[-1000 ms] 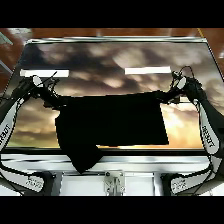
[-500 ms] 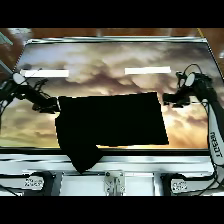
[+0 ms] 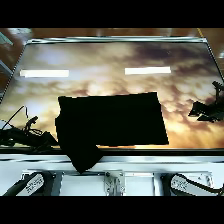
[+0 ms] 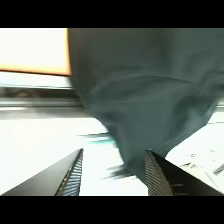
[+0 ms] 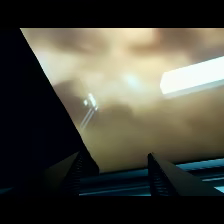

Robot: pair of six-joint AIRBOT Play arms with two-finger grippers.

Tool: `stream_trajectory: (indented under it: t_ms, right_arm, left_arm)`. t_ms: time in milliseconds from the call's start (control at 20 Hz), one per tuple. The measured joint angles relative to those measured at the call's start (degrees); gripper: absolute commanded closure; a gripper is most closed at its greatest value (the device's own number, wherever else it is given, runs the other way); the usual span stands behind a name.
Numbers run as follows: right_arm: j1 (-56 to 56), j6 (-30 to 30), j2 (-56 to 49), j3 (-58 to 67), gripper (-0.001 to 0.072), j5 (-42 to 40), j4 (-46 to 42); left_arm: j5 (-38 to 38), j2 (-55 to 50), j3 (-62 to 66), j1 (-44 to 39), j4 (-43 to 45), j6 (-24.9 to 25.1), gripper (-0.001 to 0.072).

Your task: Fold the shirts.

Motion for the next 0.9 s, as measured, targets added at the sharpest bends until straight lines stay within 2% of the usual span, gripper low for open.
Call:
stream_trajectory:
  t_ms: [150,200,250,350,450,750,800,850,900]
  right_arm:
    - [-1.09,-0.72,0.37,-0.7,0.0177,-1.11,1.97]
    - [-1.36,-0.87,0.46,-0.81,0.0177,-1.64,2.56]
    - [-1.4,-0.98,0.52,-0.9,0.0177,-2.27,2.86]
    - [-1.57,-1.09,0.57,-1.01,0.0177,-3.15,3.41]
    - [-1.73,-1.2,0.59,-1.05,0.0177,-4.02,3.63]
    - [-1.73,-0.79,0.59,-1.09,0.0177,-5.38,3.91]
    - [-1.73,-0.74,0.59,-1.09,0.0177,-5.44,3.96]
    - [-1.73,-0.5,0.59,-1.09,0.0177,-5.55,3.93]
    - [-1.73,-0.37,0.59,-1.09,0.0177,-5.88,3.96]
  left_arm:
    - [2.12,0.63,-3.19,-0.2,-1.73,0.94,0.0221]
    - [2.45,0.04,-3.89,-0.55,-1.9,1.09,0.0105]
    - [2.89,-0.87,-4.44,-1.05,-1.95,1.18,0.0085]
    - [3.87,-3.41,-5.09,-2.32,-2.19,1.38,0.0087]
    - [5.18,-6.29,-5.46,-3.93,-2.54,1.44,0.0121]
    - [9.42,-10.88,-5.81,-10.25,-5.6,1.55,0.0125]
    - [9.94,-11.45,-5.84,-11.34,-6.08,1.53,0.0143]
    - [10.38,-12.22,-5.92,-12.5,-6.4,1.4,0.0324]
    - [11.5,-13.03,-6.01,-13.49,-6.51,1.36,0.0563]
